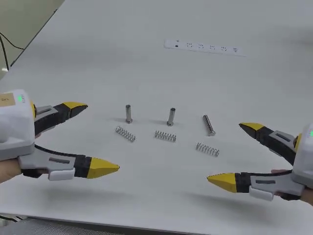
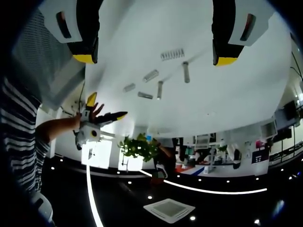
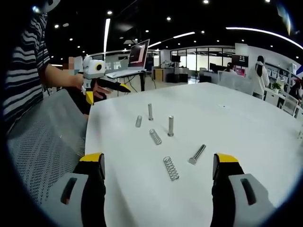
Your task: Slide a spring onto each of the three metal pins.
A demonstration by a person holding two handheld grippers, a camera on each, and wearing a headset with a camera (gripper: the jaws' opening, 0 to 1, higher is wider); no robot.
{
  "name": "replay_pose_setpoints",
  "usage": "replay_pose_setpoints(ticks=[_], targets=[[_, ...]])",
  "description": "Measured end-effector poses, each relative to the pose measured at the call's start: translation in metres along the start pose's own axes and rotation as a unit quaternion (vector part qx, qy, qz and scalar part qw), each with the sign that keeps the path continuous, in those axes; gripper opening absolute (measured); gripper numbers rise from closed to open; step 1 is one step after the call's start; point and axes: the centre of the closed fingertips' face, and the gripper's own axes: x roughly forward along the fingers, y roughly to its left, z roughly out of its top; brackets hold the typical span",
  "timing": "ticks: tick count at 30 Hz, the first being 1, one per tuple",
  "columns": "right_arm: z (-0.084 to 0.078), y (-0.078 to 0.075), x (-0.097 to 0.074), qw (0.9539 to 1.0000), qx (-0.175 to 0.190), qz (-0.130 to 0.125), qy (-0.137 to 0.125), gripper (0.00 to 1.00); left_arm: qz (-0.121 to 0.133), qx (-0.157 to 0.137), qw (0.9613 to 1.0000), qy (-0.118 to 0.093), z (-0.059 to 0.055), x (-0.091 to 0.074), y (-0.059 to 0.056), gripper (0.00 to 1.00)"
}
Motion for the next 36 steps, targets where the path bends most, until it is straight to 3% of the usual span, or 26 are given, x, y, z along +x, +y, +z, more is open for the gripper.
replay_pose_setpoints(ticks=[19,26,29,36], targets=[[-0.001,-0.004,0.002,1.0000,0.002,0.006,0.006,0.93,0.000,-0.001,1.0000,0.001,0.000,-0.002,0.000,0.98],[0.004,-0.014,0.005,0.9998,0.017,-0.005,0.004,0.92,-0.001,-0.002,1.0000,0.004,-0.001,-0.002,0.000,0.98],[0.010,-0.019,0.006,0.9991,0.041,-0.008,-0.004,0.90,-0.002,-0.003,1.0000,0.004,-0.001,-0.002,0.000,0.98],[0.021,-0.026,0.010,0.9985,0.053,-0.010,0.003,0.85,-0.003,-0.004,1.0000,0.004,-0.001,-0.002,0.000,0.98]])
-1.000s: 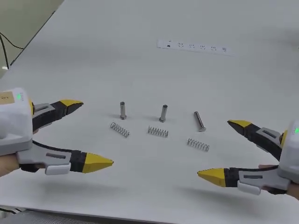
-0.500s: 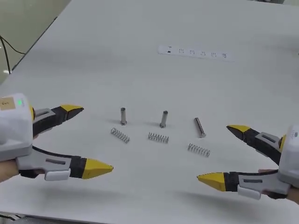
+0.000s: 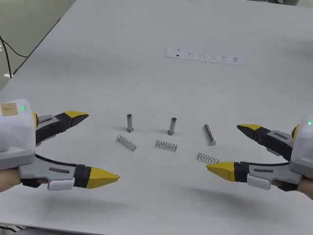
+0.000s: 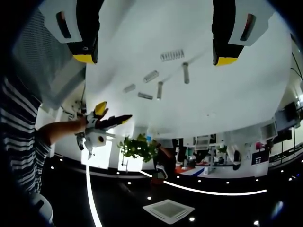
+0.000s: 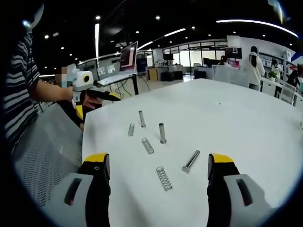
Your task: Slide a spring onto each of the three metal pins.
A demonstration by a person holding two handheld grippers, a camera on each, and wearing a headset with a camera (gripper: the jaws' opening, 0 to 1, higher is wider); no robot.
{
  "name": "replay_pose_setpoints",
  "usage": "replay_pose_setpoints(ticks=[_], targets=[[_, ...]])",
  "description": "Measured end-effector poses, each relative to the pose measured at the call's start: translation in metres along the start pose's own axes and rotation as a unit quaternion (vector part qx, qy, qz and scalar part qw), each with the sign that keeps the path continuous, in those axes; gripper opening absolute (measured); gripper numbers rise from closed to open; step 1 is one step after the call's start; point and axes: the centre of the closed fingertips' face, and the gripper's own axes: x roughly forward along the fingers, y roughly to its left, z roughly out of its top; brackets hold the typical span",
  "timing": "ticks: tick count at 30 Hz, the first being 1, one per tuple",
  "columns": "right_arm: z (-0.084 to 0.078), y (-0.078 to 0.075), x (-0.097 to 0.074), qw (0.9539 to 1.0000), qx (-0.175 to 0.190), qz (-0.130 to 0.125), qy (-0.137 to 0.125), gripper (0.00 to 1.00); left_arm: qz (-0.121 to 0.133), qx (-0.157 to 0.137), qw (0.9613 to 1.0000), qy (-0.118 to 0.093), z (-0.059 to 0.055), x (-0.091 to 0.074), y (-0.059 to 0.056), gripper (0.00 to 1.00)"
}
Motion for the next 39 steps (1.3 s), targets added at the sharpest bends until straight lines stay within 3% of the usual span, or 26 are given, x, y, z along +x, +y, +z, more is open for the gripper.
replay_pose_setpoints(ticks=[9,14,21,39], targets=[[0.010,-0.012,0.009,0.9993,0.035,-0.004,0.014,0.72,0.000,-0.002,1.0000,0.001,-0.002,0.000,0.001,0.98],[0.005,-0.020,0.014,0.9981,0.043,-0.013,0.043,0.63,0.001,-0.003,1.0000,0.001,-0.002,0.001,0.000,0.98],[-0.002,-0.030,0.024,0.9949,0.067,-0.021,0.072,0.61,0.001,-0.004,1.0000,0.002,-0.003,0.002,0.000,0.98],[-0.007,-0.060,0.051,0.9849,0.105,-0.059,0.124,0.39,0.002,-0.006,1.0000,0.002,-0.004,0.000,0.003,0.98]])
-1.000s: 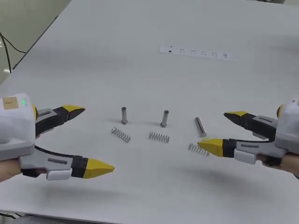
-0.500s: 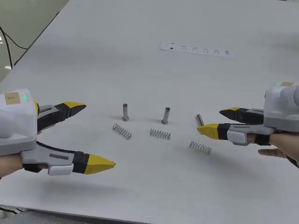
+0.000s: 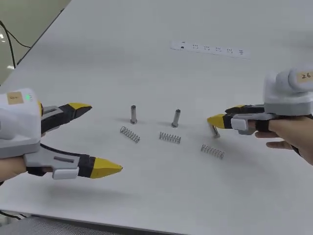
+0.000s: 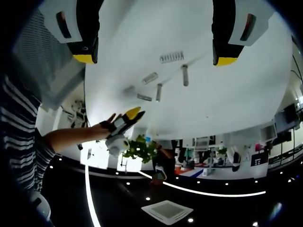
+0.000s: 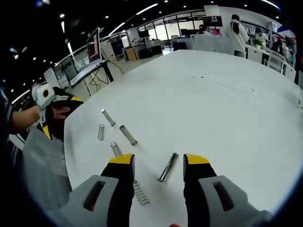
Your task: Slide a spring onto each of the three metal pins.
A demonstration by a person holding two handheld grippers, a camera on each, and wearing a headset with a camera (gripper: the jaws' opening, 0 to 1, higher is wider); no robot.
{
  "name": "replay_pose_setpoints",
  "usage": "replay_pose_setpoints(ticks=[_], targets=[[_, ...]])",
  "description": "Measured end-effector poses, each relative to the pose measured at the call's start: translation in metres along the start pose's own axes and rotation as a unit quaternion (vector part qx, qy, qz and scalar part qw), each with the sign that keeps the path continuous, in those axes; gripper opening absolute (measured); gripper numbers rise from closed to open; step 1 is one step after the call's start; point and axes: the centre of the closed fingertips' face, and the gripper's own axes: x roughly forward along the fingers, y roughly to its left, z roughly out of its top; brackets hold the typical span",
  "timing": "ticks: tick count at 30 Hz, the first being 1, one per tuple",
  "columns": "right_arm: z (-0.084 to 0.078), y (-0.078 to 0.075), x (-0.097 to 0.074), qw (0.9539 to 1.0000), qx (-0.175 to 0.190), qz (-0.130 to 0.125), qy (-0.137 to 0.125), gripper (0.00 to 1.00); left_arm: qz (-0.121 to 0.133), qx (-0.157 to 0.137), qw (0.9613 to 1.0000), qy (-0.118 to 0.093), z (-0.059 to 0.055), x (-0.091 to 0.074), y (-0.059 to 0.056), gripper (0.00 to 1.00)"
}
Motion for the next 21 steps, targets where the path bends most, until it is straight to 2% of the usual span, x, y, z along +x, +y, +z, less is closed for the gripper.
replay_pose_setpoints(ticks=[4,11,21], targets=[[-0.003,-0.004,0.005,0.9999,0.007,-0.007,0.012,0.33,0.000,0.000,1.0000,0.000,0.000,0.000,0.000,0.98],[-0.008,-0.009,0.012,0.9994,0.021,-0.013,0.023,0.29,0.001,-0.001,1.0000,0.001,-0.001,0.000,0.001,0.98],[-0.012,-0.015,0.021,0.9985,0.021,-0.022,0.046,0.23,-0.001,0.000,1.0000,0.003,-0.001,0.001,0.001,0.98]])
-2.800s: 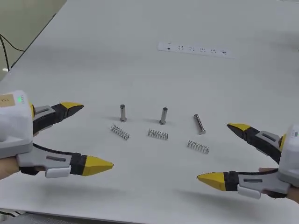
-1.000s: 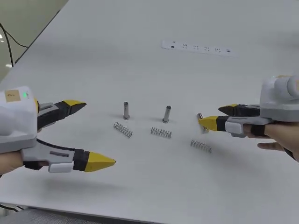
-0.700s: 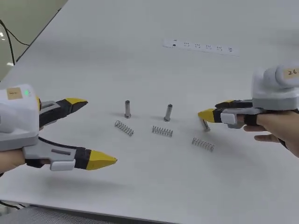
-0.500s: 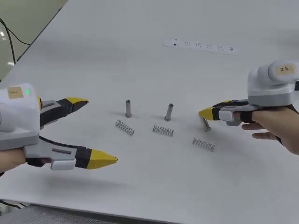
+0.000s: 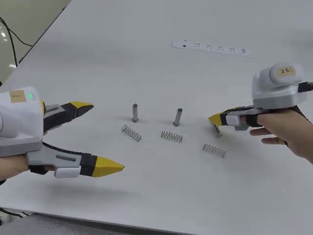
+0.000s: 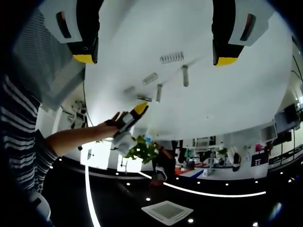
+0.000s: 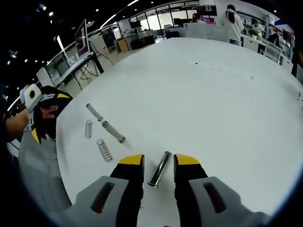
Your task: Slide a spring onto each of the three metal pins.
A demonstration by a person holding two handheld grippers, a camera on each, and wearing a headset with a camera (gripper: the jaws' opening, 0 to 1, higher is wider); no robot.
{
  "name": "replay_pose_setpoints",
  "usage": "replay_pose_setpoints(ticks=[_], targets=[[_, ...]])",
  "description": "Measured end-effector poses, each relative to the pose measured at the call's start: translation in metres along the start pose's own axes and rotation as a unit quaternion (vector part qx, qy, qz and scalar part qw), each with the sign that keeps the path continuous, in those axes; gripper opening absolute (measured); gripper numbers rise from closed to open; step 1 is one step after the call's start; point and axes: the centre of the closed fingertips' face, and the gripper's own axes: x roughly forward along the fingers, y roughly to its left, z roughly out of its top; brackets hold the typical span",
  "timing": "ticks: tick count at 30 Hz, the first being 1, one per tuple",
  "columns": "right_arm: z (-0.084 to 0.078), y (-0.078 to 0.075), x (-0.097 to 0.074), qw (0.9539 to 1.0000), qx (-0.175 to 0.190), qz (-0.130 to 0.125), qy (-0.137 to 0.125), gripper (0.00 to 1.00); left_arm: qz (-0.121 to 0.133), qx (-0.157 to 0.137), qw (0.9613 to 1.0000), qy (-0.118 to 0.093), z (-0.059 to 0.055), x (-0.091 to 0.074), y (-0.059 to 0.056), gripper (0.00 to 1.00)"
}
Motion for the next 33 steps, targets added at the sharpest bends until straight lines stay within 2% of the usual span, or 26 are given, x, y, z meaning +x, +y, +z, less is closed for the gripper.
replay_pose_setpoints(ticks=[12,20,33], targets=[[-0.010,-0.005,0.013,0.9992,0.001,-0.016,0.036,0.18,-0.001,-0.001,1.0000,-0.001,0.001,0.000,0.000,0.98],[-0.011,-0.004,0.017,0.9989,0.005,-0.021,0.042,0.16,-0.003,-0.001,1.0000,0.000,0.001,0.001,0.001,0.98],[-0.014,-0.005,0.022,0.9979,-0.011,-0.039,0.051,0.08,-0.006,0.000,1.0000,0.005,-0.001,0.001,-0.001,0.98]])
